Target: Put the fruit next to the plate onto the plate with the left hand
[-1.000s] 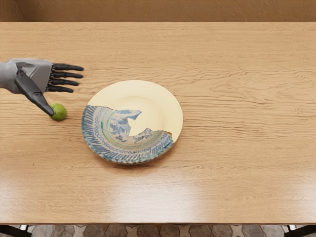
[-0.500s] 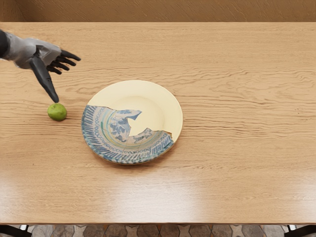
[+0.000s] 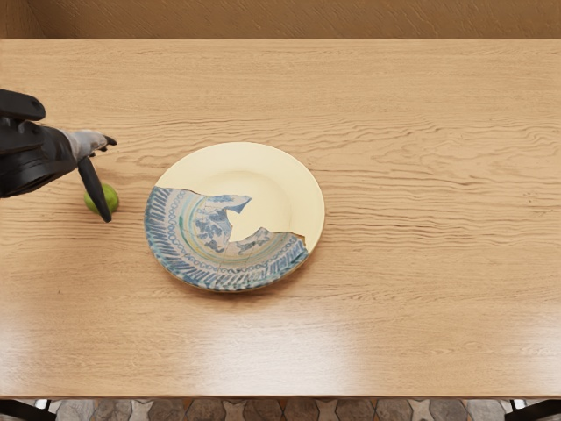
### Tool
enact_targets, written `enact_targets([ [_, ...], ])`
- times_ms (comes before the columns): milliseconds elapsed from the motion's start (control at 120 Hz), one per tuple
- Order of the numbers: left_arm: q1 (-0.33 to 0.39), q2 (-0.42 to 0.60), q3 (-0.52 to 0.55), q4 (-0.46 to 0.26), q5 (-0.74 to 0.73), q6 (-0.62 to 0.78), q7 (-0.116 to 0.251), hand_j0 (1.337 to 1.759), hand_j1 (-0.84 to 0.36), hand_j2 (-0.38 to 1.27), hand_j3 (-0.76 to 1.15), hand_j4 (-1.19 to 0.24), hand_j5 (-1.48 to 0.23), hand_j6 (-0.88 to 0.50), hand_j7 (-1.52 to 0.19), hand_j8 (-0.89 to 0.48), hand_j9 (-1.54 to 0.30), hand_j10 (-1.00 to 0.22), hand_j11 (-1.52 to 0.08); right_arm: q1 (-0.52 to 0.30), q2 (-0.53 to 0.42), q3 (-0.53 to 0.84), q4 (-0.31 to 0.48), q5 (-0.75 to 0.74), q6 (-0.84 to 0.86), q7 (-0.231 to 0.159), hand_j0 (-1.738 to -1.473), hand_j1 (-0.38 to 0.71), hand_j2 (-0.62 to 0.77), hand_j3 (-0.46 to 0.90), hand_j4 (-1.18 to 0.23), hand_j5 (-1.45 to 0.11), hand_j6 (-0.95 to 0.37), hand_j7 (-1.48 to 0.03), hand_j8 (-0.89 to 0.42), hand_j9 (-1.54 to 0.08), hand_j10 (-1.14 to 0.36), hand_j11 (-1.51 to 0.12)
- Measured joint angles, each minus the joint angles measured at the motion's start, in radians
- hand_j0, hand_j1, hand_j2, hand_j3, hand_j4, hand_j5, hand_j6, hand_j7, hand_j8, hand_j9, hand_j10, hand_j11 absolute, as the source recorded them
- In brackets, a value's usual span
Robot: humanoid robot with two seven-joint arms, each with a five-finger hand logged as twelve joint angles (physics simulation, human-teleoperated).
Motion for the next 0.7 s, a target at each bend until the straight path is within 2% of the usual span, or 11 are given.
enact_targets([
  [100, 0.01, -0.026, -0.004, 0.0, 0.0, 0.024, 0.001, 1.658, 0.3, 0.01, 0.0, -0.04, -0.06, -0.04, -0.06, -0.04, -0.06, -0.04, -0.06, 0.0, 0.0, 0.0, 0.0, 0.0, 0.0, 0.0, -1.658, -0.35, 0.0, 0.0, 0.0, 0.0, 0.0, 0.0, 0.0, 0.0, 0.0, 0.0],
  [308, 0.038, -0.036, -0.005, -0.001, 0.001, 0.04, 0.003, 1.658, 0.12, 0.04, 0.0, -0.19, -0.25, -0.19, -0.25, -0.19, -0.25, -0.19, -0.25, 0.0, 0.0, 0.0, 0.0, 0.0, 0.0, 0.0, -1.658, -0.35, 0.0, 0.0, 0.0, 0.0, 0.0, 0.0, 0.0, 0.0, 0.0, 0.0],
  [383, 0.051, -0.047, -0.005, -0.001, 0.001, 0.095, 0.003, 1.658, 0.08, 0.05, 0.0, -0.23, -0.29, -0.23, -0.29, -0.23, -0.29, -0.23, -0.29, 0.0, 0.0, 0.0, 0.0, 0.0, 0.0, 0.0, -1.658, -0.35, 0.0, 0.0, 0.0, 0.0, 0.0, 0.0, 0.0, 0.0, 0.0, 0.0],
  [517, 0.058, -0.074, -0.006, -0.003, 0.002, 0.151, 0.003, 1.658, 0.03, 0.05, 0.0, -0.27, -0.34, -0.27, -0.34, -0.27, -0.34, -0.27, -0.34, 0.0, 0.0, 0.0, 0.0, 0.0, 0.0, 0.0, -1.658, -0.35, 0.0, 0.0, 0.0, 0.0, 0.0, 0.0, 0.0, 0.0, 0.0, 0.0],
  [700, 0.061, -0.091, -0.006, -0.042, 0.006, 0.195, 0.003, 1.658, 0.0, 0.06, 0.0, -0.29, -0.38, -0.29, -0.38, -0.29, -0.38, -0.29, -0.38, 0.0, 0.0, 0.0, 0.0, 0.0, 0.0, 0.0, -1.658, -0.35, 0.0, 0.0, 0.0, 0.0, 0.0, 0.0, 0.0, 0.0, 0.0, 0.0],
])
